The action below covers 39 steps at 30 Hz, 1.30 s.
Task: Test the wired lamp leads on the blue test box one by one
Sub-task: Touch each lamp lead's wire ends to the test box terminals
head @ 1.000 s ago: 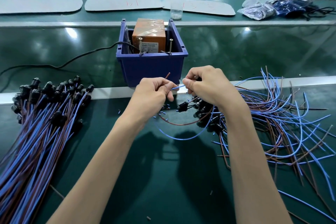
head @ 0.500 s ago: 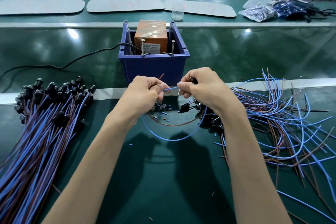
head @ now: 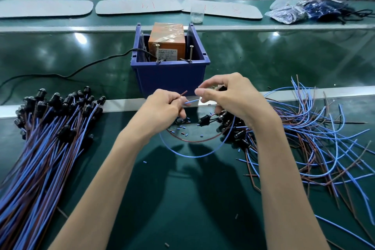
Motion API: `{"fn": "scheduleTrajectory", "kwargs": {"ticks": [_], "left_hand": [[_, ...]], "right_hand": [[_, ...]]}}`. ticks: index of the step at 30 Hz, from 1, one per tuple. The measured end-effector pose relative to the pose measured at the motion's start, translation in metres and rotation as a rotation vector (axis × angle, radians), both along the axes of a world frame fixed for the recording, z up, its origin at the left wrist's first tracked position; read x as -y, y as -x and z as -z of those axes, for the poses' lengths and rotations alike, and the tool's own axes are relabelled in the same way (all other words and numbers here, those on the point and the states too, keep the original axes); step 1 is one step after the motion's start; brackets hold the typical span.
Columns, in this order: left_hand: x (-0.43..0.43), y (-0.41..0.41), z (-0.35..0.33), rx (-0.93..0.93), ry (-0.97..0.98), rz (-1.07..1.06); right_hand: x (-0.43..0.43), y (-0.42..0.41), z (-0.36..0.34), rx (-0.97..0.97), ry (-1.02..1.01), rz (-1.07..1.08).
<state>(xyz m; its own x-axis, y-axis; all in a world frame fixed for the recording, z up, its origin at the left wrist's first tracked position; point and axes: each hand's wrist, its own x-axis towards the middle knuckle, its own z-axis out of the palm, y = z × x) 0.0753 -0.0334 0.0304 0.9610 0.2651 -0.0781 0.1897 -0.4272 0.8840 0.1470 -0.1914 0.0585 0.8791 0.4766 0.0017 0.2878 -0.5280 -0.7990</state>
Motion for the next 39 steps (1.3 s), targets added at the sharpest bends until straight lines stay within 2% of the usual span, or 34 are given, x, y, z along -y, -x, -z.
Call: {"fn": "scheduleTrajectory", "kwargs": {"ticks": [5, 11, 15, 22, 30, 35, 39], "left_hand": [[0.011, 0.000, -0.001, -0.002, -0.079, 0.094], [0.011, 0.001, -0.003, -0.028, -0.141, 0.136], [0.010, 0.002, -0.004, -0.039, -0.144, 0.138], [0.012, 0.005, -0.006, 0.041, 0.084, 0.100], [0.011, 0.002, -0.002, 0.138, 0.193, -0.020], [0.009, 0.002, -0.002, 0.143, 0.207, -0.045], [0.012, 0.004, -0.004, 0.140, 0.289, -0.041]], "right_hand": [[-0.002, 0.004, -0.004, -0.018, -0.045, -0.116], [-0.003, 0.001, 0.000, -0.001, -0.066, -0.115], [-0.004, 0.002, -0.001, 0.047, -0.005, -0.143], [-0.005, -0.004, 0.001, 0.095, 0.097, -0.068], [-0.004, -0.006, 0.000, 0.030, 0.006, 0.001], [0.000, -0.004, 0.000, 0.019, -0.058, -0.069], [0.003, -0.005, 0.001, -0.047, -0.091, -0.077]]}}
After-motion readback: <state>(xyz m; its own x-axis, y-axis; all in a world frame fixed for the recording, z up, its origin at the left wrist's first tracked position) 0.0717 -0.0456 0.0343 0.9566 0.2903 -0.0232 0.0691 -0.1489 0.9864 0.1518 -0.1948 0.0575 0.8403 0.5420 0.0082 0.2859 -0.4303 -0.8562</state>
